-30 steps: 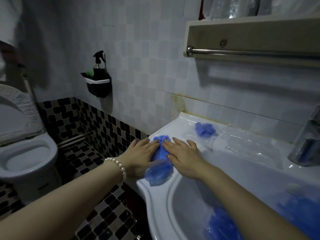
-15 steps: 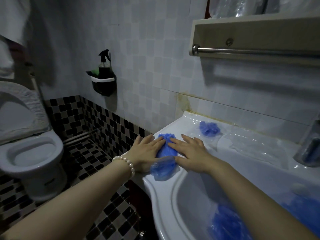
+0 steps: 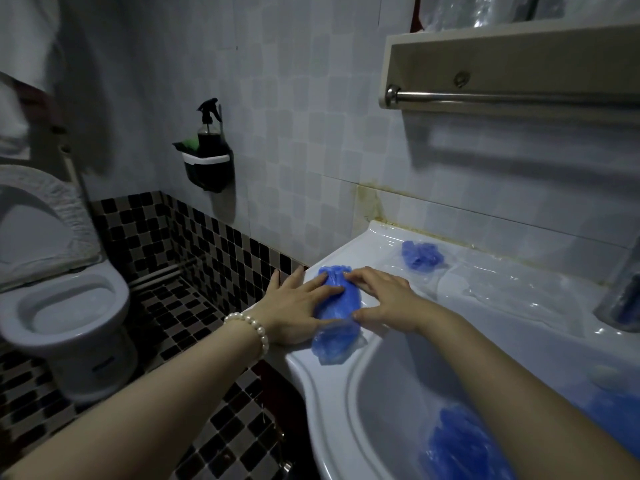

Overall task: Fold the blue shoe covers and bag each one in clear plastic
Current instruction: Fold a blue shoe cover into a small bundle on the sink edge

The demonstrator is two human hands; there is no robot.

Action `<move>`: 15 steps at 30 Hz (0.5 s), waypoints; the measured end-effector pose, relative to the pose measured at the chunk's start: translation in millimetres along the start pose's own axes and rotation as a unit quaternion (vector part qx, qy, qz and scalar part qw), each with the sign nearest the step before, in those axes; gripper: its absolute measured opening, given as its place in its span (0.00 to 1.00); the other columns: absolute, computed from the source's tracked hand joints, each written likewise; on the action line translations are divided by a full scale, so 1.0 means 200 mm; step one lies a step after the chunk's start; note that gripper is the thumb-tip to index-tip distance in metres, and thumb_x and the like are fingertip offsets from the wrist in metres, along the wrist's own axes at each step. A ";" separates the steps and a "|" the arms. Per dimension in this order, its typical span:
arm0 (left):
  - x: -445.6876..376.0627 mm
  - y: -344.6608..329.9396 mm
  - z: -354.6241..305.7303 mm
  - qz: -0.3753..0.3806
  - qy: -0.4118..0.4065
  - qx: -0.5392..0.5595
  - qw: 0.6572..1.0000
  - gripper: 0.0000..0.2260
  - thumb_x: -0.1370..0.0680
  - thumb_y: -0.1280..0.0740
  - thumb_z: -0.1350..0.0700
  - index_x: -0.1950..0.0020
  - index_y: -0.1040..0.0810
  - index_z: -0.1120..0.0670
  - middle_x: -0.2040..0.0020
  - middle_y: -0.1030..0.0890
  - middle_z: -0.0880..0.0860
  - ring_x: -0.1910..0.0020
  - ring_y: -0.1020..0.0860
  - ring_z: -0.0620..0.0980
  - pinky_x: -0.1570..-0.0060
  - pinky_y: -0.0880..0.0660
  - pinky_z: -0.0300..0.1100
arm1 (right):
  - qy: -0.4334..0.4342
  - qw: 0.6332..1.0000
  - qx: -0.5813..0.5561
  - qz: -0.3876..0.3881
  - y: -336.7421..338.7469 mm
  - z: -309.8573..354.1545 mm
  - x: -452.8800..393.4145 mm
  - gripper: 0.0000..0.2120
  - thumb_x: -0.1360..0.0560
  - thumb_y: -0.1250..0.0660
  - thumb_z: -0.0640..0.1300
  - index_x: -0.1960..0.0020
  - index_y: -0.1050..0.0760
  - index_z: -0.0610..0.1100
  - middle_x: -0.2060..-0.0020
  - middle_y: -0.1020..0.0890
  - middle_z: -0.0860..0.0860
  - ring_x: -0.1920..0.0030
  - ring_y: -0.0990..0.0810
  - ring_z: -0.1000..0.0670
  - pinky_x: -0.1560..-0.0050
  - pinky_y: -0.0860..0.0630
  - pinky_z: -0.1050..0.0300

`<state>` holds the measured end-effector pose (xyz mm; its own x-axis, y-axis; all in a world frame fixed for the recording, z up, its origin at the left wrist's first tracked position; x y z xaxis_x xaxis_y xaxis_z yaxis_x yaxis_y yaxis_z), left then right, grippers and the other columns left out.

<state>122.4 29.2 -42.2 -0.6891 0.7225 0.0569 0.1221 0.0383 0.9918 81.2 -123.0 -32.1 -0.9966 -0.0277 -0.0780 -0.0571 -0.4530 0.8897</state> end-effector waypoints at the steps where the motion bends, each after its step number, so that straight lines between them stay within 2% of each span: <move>1: 0.00 0.00 0.01 0.005 0.002 -0.004 1.000 0.32 0.27 0.49 0.28 0.25 0.52 0.36 0.22 0.55 0.44 0.23 0.59 0.53 0.29 0.65 0.61 | 0.005 1.000 0.004 -0.001 -0.01 -0.01 -0.01 0.32 0.32 0.31 0.55 0.31 0.37 0.54 0.33 0.31 0.58 0.30 0.35 0.54 0.30 0.41 0.48; 3: -0.02 -0.01 0.01 0.011 0.001 -0.016 1.000 0.32 0.26 0.49 0.29 0.25 0.53 0.35 0.22 0.56 0.44 0.24 0.60 0.54 0.29 0.65 0.62 | 0.008 1.000 -0.003 -0.007 -0.01 -0.03 0.00 0.32 0.30 0.31 0.51 0.28 0.39 0.56 0.28 0.35 0.56 0.26 0.42 0.53 0.27 0.45 0.48; 5: -0.02 -0.02 0.01 0.015 0.002 -0.023 1.000 0.32 0.26 0.49 0.29 0.25 0.54 0.35 0.22 0.57 0.43 0.24 0.60 0.54 0.30 0.65 0.62 | 0.039 0.996 -0.069 -0.047 0.01 0.00 0.03 0.29 0.33 0.36 0.49 0.32 0.36 0.60 0.27 0.37 0.56 0.25 0.45 0.53 0.26 0.46 0.48; 7: -0.02 -0.01 0.01 0.016 0.003 -0.025 1.000 0.32 0.26 0.48 0.29 0.25 0.55 0.35 0.22 0.57 0.43 0.24 0.60 0.54 0.30 0.65 0.63 | 0.080 0.986 -0.116 -0.087 0.05 0.06 0.09 0.25 0.35 0.38 0.47 0.39 0.29 0.60 0.31 0.32 0.56 0.27 0.39 0.54 0.27 0.41 0.50; 8: -0.02 -0.01 0.01 0.017 0.002 -0.029 0.999 0.33 0.26 0.48 0.29 0.25 0.55 0.35 0.22 0.57 0.44 0.24 0.60 0.54 0.30 0.64 0.63 | 0.102 0.981 -0.136 -0.093 0.05 0.09 0.14 0.22 0.35 0.36 0.47 0.41 0.26 0.59 0.34 0.29 0.58 0.30 0.35 0.56 0.29 0.37 0.53; 9: -0.02 -0.01 0.01 0.017 0.000 -0.034 0.999 0.34 0.27 0.48 0.28 0.25 0.56 0.36 0.22 0.57 0.44 0.24 0.60 0.54 0.30 0.64 0.63 | 0.123 0.978 -0.143 -0.089 0.05 0.12 0.20 0.20 0.34 0.33 0.50 0.42 0.24 0.57 0.36 0.28 0.61 0.32 0.31 0.59 0.31 0.35 0.58; 11: -0.02 -0.01 0.01 0.021 0.003 -0.045 0.999 0.35 0.28 0.48 0.28 0.25 0.56 0.36 0.22 0.58 0.43 0.24 0.60 0.54 0.30 0.63 0.63 | 0.159 0.979 -0.103 -0.072 0.00 0.19 0.31 0.26 0.36 0.31 0.60 0.39 0.22 0.53 0.36 0.28 0.63 0.35 0.31 0.63 0.35 0.35 0.69; 13: -0.02 -0.02 0.01 0.021 0.005 -0.043 0.999 0.35 0.28 0.47 0.28 0.25 0.57 0.35 0.22 0.58 0.43 0.24 0.60 0.55 0.30 0.63 0.64 | 0.172 0.981 -0.051 -0.077 -0.09 0.22 0.39 0.30 0.37 0.31 0.66 0.39 0.23 0.55 0.35 0.27 0.57 0.35 0.31 0.61 0.36 0.37 0.72; 15: -0.02 -0.02 0.01 0.022 0.006 -0.041 0.999 0.37 0.29 0.47 0.26 0.25 0.58 0.35 0.22 0.58 0.43 0.24 0.60 0.55 0.30 0.63 0.64 | 0.186 0.972 -0.069 -0.125 -0.14 0.22 0.44 0.25 0.34 0.34 0.68 0.45 0.21 0.53 0.37 0.23 0.52 0.38 0.27 0.57 0.38 0.34 0.72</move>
<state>126.4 27.0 -46.9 -0.6925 0.7143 0.1010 0.0934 -0.0501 0.9944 -8.0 -73.6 -43.5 -0.8605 -0.2099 -0.4641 -0.2608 -0.6010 0.7555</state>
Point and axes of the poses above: each hand's wrist, its own x-axis away from the middle knuckle, its own y-axis out of the back of the hand, z = x × y, the point moved 5 cm from there along -x, towards the middle knuckle
